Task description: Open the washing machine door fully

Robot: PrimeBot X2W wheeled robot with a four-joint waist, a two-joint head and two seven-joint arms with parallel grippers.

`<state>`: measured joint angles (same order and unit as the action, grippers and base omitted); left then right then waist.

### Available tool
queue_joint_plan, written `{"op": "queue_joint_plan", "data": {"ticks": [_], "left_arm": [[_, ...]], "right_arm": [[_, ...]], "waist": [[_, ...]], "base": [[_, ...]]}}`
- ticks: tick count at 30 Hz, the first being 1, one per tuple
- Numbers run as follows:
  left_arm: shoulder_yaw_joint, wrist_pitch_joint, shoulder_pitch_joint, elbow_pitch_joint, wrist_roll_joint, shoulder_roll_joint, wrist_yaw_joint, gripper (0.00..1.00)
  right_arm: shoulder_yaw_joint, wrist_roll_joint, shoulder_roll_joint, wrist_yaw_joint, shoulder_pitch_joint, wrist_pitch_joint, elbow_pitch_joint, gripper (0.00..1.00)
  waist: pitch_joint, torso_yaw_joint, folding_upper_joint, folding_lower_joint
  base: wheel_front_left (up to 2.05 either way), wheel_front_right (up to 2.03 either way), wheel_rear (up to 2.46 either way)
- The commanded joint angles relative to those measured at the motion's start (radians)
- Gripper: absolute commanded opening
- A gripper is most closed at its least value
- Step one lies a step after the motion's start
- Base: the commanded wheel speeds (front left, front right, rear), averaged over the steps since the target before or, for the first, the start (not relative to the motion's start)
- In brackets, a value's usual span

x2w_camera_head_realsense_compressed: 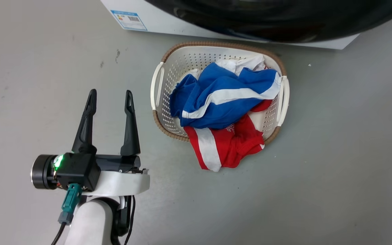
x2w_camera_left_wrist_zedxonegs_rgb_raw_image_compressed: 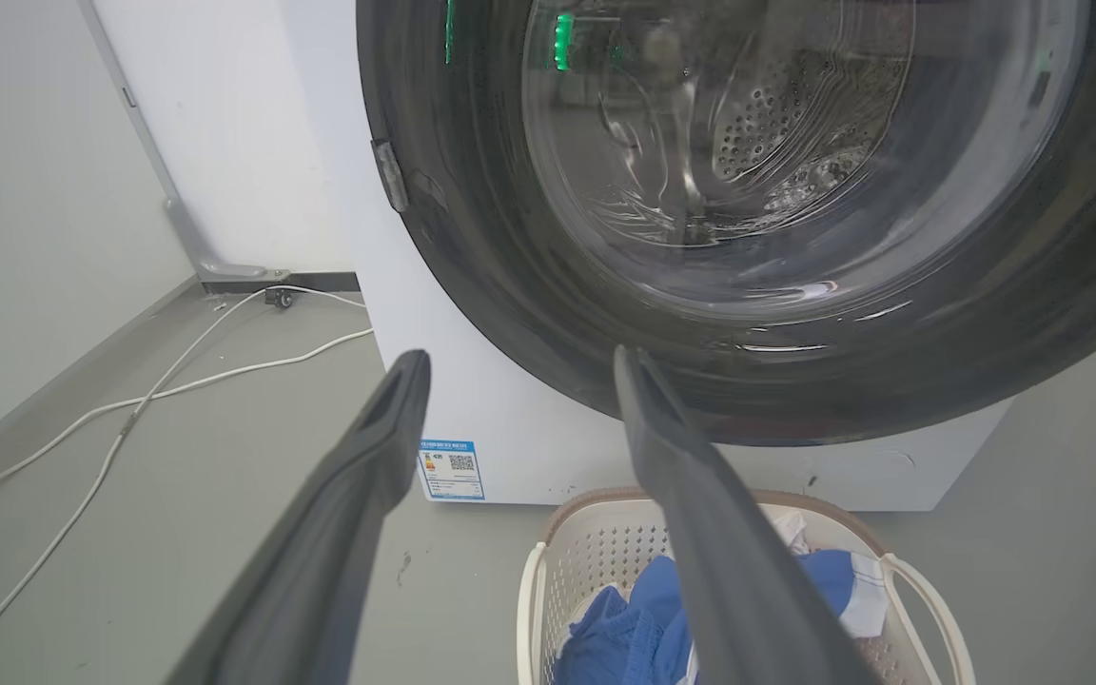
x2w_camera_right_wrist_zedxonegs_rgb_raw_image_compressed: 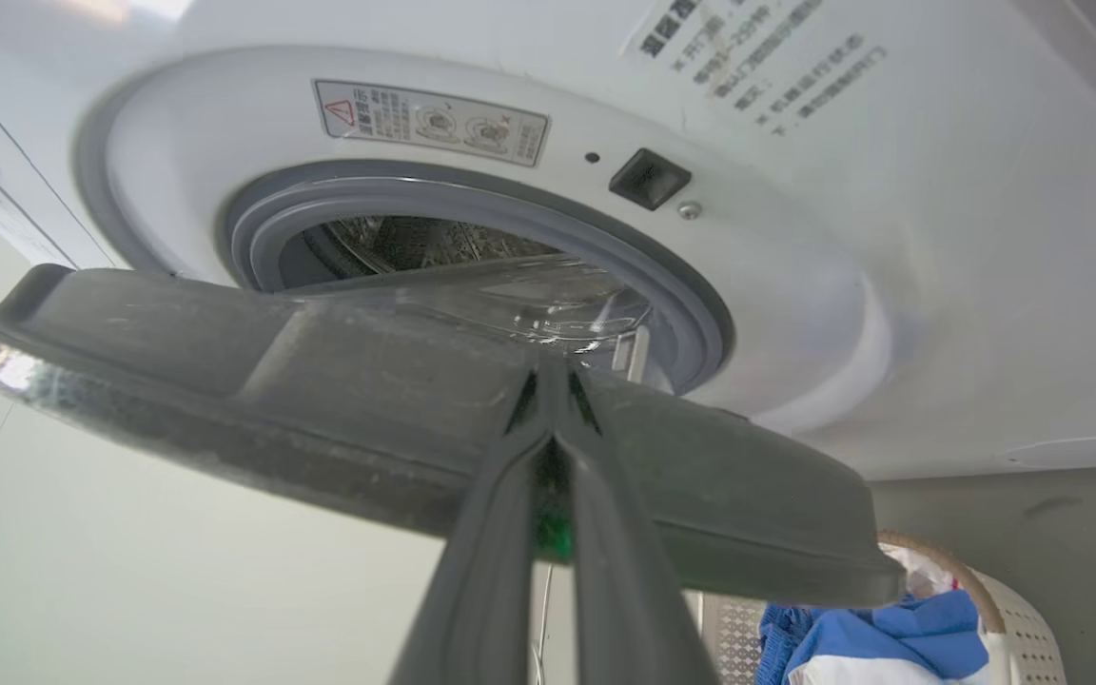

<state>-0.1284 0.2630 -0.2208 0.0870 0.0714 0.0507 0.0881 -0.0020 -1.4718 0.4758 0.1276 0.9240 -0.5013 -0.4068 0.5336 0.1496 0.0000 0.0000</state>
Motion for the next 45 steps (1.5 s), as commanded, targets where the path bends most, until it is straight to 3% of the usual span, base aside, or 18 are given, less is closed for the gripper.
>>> {"op": "queue_joint_plan", "data": {"ticks": [1,23,30,45], "left_arm": [[0.004,0.003,0.013,-0.001,-0.008,0.0,-0.002,1.0],[0.047,0.003,0.09,0.003,-0.024,0.0,-0.022,1.0],[0.053,0.003,0.105,0.002,-0.024,0.0,-0.021,1.0],[0.056,0.003,0.133,-0.008,-0.03,0.0,-0.024,1.0]], "right_arm": [[0.036,-0.008,-0.044,0.006,-0.031,-0.023,0.023,0.0],[0.123,-0.018,-0.137,0.006,-0.54,0.046,0.451,0.0],[0.146,-0.016,-0.152,0.004,-0.667,0.096,0.527,0.0],[0.337,-0.009,-0.218,0.004,-0.828,0.14,0.602,0.0]], "waist": [[-0.013,-0.008,0.0,0.0],[-0.146,-0.058,0.0,0.0],[-0.176,-0.056,0.0,0.0],[-0.23,-0.05,0.0,0.0]], "base": [[0.0,0.0,0.0],[0.0,0.0,0.0],[0.0,0.0,0.0],[0.0,0.0,0.0]]}}
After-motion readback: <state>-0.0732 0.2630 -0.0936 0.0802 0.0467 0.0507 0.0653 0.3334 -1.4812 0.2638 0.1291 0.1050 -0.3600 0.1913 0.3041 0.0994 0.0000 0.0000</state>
